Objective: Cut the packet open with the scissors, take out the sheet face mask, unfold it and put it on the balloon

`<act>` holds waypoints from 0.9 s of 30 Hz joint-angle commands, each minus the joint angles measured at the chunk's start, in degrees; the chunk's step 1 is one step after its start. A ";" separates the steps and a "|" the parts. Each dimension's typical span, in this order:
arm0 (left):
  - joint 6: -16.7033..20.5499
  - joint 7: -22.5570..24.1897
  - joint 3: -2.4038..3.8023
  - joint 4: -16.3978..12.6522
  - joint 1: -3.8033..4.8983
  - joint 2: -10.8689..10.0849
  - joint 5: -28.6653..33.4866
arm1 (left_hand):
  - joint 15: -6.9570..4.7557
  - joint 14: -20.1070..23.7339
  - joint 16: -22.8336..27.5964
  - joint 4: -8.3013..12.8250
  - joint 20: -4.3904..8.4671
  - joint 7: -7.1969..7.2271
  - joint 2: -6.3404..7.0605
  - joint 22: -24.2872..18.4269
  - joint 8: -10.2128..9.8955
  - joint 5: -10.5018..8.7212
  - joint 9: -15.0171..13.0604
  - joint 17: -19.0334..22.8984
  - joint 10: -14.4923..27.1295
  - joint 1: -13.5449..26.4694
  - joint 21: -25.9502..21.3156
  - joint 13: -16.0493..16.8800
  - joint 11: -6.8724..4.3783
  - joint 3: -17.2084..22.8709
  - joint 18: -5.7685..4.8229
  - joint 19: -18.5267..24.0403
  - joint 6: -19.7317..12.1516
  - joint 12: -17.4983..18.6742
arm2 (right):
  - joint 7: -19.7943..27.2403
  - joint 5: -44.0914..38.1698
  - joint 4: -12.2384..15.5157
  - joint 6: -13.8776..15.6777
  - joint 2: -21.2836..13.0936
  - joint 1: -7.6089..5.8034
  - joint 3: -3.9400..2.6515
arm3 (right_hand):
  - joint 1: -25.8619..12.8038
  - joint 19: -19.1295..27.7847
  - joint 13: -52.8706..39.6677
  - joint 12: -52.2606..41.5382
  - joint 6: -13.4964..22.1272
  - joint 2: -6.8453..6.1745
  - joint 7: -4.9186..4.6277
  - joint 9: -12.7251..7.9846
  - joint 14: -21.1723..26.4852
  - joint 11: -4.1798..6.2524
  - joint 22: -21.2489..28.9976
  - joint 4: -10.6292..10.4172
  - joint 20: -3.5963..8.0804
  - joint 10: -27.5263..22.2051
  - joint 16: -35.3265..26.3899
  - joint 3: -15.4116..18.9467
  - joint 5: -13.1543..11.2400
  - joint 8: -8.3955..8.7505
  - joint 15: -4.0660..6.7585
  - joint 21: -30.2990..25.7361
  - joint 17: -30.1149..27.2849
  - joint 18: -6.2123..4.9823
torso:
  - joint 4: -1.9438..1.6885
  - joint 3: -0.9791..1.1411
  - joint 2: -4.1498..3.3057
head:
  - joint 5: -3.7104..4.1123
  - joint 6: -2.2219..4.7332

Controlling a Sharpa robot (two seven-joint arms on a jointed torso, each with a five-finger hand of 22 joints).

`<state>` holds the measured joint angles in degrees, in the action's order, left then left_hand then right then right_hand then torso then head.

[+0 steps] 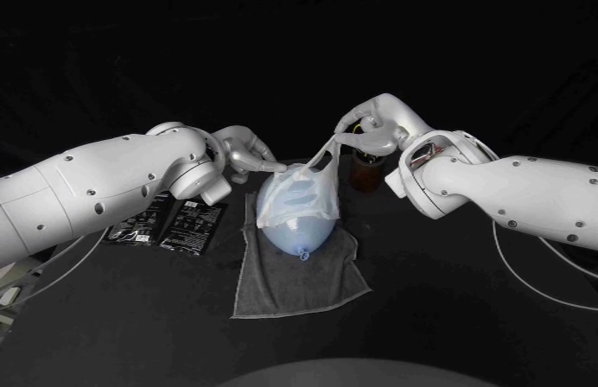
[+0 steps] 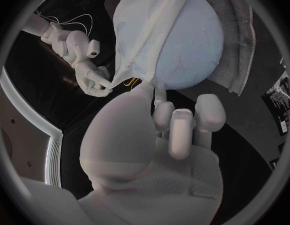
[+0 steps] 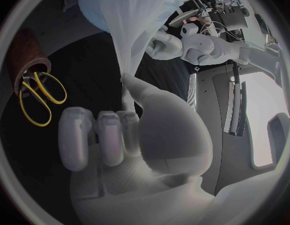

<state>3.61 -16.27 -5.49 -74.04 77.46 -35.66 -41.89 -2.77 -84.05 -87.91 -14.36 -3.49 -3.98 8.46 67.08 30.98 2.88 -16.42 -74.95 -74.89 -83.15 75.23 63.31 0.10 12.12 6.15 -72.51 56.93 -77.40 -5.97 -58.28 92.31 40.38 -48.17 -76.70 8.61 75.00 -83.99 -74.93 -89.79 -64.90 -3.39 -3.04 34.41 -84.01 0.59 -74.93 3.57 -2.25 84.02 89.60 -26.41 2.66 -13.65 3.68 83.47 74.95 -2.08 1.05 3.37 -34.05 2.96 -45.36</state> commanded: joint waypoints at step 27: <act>7.97 2.29 0.20 -2.08 -0.03 -2.49 7.22 | -0.25 -4.45 -0.66 10.34 0.49 -0.85 5.20 2.43 1.30 0.08 -3.83 -9.07 -4.17 3.52 2.24 4.82 0.22 29.50 -0.96 -1.43 2.23 -0.24 | -0.11 -0.45 -1.17 0.33 0.01 0.22 0.05 | -0.73 -3.24 -15.07 -0.21 -0.39 -0.08 -0.03 0.12 -5.99 0.43 -13.03 0.06 0.29 5.98 0.40 -0.40 0.14 -0.46 0.39 0.03 15.05 0.56 | -0.04 -0.05 0.02 | -0.56 0.00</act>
<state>9.29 -15.55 -5.37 -75.88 77.41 -37.99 -37.85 -3.36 -84.06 -88.30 -3.94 -2.88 -4.55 13.64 69.56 32.07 2.85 -15.49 -74.95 -78.64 -80.22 77.18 68.14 0.42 41.37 6.12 -73.51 59.46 -77.86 -6.21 -58.28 91.28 40.48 -48.24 -76.51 8.68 74.69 -83.97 -74.90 -89.81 -64.91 -3.71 -3.24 34.47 -84.00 0.59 -74.95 3.58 -2.27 84.02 89.74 -26.40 2.64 -13.85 3.67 83.42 74.95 -2.08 1.00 3.32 -34.02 2.33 -45.43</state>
